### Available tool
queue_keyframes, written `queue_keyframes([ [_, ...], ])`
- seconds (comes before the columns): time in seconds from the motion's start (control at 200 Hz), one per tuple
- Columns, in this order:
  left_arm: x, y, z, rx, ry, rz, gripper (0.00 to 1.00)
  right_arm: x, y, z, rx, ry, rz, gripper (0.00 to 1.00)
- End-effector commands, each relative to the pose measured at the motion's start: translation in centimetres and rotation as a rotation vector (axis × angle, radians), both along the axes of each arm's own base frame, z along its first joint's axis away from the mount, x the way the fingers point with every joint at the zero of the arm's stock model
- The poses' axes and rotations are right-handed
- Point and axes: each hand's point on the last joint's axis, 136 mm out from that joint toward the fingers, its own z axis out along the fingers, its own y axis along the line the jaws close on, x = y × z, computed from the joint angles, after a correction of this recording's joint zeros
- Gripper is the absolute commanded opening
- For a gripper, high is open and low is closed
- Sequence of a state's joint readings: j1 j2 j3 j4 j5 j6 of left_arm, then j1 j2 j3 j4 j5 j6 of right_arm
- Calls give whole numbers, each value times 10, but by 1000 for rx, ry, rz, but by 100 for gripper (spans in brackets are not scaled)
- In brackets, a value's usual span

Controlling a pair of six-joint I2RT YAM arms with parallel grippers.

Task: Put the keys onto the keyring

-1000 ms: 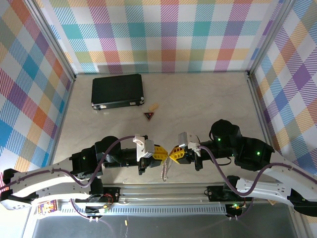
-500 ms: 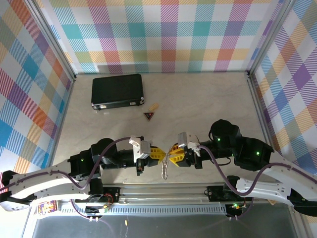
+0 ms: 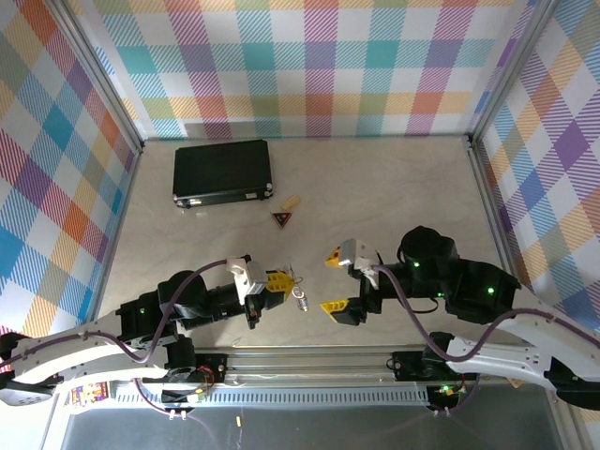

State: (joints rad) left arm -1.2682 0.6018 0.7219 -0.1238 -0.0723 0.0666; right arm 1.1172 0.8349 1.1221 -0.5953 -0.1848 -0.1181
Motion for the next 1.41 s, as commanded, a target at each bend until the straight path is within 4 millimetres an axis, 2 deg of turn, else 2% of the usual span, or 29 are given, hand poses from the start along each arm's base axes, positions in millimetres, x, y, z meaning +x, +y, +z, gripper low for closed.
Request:
queue_keyframes([
  [0.0, 7, 13, -2, -7, 21, 66, 0, 21, 2, -7, -11, 72, -97, 86],
  [0.15, 8, 24, -10, 7, 26, 92, 0, 56, -1, -26, -20, 243, -200, 90],
  [0.3, 11, 33, -17, 28, 42, 123, 0, 79, -2, -46, -35, 335, -263, 92],
  [0.355, 12, 36, -18, 29, 54, 135, 0, 89, -2, -56, -50, 364, -293, 93],
  [0.375, 12, 38, -26, 59, 65, 143, 0, 92, -2, -61, -58, 376, -304, 93],
  [0.47, 16, 46, -34, 97, 91, 184, 0, 107, -1, -82, -102, 431, -343, 93],
  [0.745, 19, 65, -43, 94, 129, 244, 0, 146, 27, -144, -209, 543, -363, 92],
  [1.025, 15, 72, -48, 79, 125, 231, 0, 166, 67, -190, -268, 636, -261, 86],
  [1.4, 10, 79, -51, 46, 121, 212, 0, 176, 95, -249, -425, 669, -180, 75],
])
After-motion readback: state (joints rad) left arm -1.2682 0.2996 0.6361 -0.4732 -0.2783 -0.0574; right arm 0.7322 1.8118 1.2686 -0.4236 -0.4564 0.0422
